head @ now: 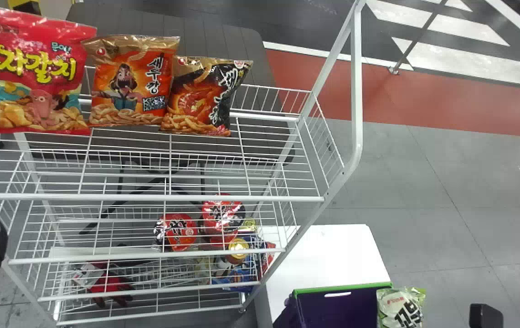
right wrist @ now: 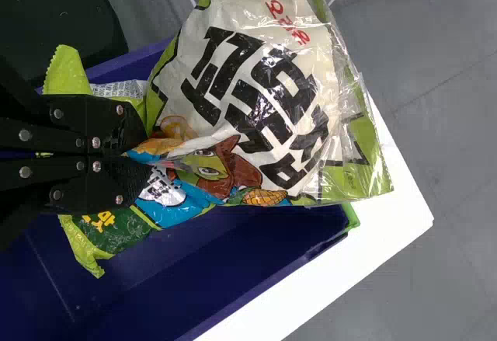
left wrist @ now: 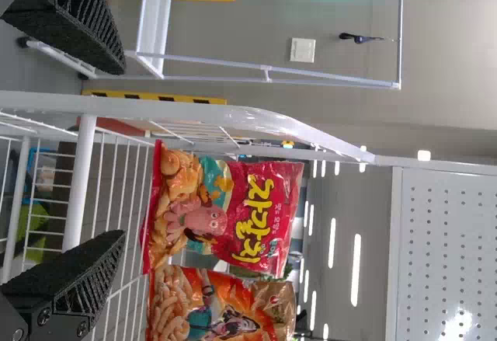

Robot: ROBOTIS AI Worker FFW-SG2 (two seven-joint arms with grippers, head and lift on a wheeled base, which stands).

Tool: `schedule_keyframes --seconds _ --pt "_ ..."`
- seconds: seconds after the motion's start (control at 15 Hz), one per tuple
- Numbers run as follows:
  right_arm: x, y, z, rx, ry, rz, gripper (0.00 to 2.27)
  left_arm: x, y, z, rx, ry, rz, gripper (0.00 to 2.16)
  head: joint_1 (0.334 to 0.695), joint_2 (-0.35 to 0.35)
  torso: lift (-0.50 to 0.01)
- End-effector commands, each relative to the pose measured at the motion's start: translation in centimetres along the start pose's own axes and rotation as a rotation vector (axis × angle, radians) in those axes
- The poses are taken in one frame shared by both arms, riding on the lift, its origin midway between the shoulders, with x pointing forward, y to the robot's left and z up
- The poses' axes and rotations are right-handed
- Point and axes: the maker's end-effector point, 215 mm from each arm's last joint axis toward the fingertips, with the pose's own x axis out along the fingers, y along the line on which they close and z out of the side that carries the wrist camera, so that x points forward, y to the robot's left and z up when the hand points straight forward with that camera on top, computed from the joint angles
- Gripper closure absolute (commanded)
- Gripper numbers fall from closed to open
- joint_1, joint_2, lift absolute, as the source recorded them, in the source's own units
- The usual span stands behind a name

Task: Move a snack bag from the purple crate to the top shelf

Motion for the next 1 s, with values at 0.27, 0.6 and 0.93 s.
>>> schedule_keyframes --seconds 0.27,0.6,0.93 --pt "-3.6 5.5 -1.8 0.011 0.036 0.117 2.08 -0.1 0.1 0.3 0.004 -0.005 -0.002 0.06 0.695 -0.35 0.002" --pt "-10.2 15.7 -1.0 -0.033 -0.031 0.289 2.03 -0.6 0.1 0.3 0.008 -0.003 0.0 0.06 0.695 -0.35 0.002" --pt "-15.6 23.8 2.6 -0.183 -0.143 0.44 2.04 -1.1 0.9 0.7 0.011 -0.006 0.013 0.06 0.695 -0.211 0.002"
